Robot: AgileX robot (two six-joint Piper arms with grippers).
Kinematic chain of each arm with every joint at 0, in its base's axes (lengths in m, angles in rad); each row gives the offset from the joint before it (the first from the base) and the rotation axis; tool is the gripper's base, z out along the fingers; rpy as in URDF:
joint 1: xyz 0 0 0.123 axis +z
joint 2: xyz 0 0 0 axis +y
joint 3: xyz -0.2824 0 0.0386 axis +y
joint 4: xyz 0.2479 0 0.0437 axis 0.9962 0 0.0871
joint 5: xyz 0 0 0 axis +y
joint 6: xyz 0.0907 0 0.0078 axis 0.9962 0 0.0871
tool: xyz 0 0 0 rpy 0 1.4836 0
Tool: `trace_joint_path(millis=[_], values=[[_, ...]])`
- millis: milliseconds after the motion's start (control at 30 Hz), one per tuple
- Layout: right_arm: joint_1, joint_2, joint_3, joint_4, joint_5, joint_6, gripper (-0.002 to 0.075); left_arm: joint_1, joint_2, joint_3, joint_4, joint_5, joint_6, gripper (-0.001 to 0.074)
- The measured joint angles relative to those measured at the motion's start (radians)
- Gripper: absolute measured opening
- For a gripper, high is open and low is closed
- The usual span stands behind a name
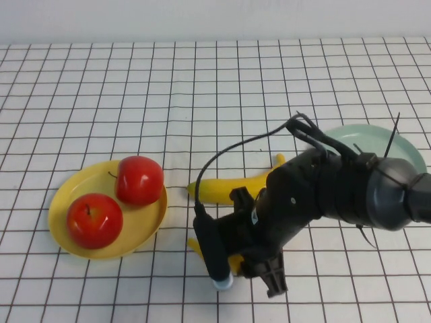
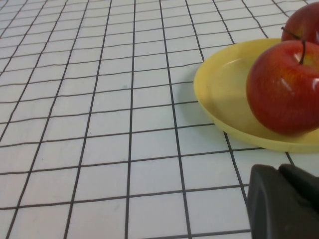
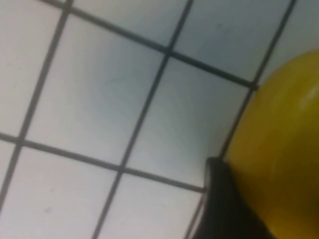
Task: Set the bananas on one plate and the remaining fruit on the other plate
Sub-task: Put another type of fruit in the right plate
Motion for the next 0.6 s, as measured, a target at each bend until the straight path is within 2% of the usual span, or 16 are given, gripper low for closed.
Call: trace_joint_path(millis=[100, 300, 467, 600], values=[[0.0, -0.012, -0.07, -0.043, 0.03, 0.157, 0.032, 0.0, 0.0, 0.0, 0.0, 0.0, 0.0, -0.0003], [-0.03, -0.095, -0.24, -0.233, 0.203, 0.68, 0.032, 0.0, 0.0, 0.0, 0.0, 0.0, 0.0, -0.0003], [-0.189, -0.147, -0.252, -0.257, 0.253, 1.028, 0.032, 0.0, 0.0, 0.0, 0.0, 0.0, 0.0, -0.0003], [-0.369, -0.14, -0.252, -0.168, 0.269, 1.12, 0.032, 0.0, 0.0, 0.0, 0.0, 0.0, 0.0, -0.0003]])
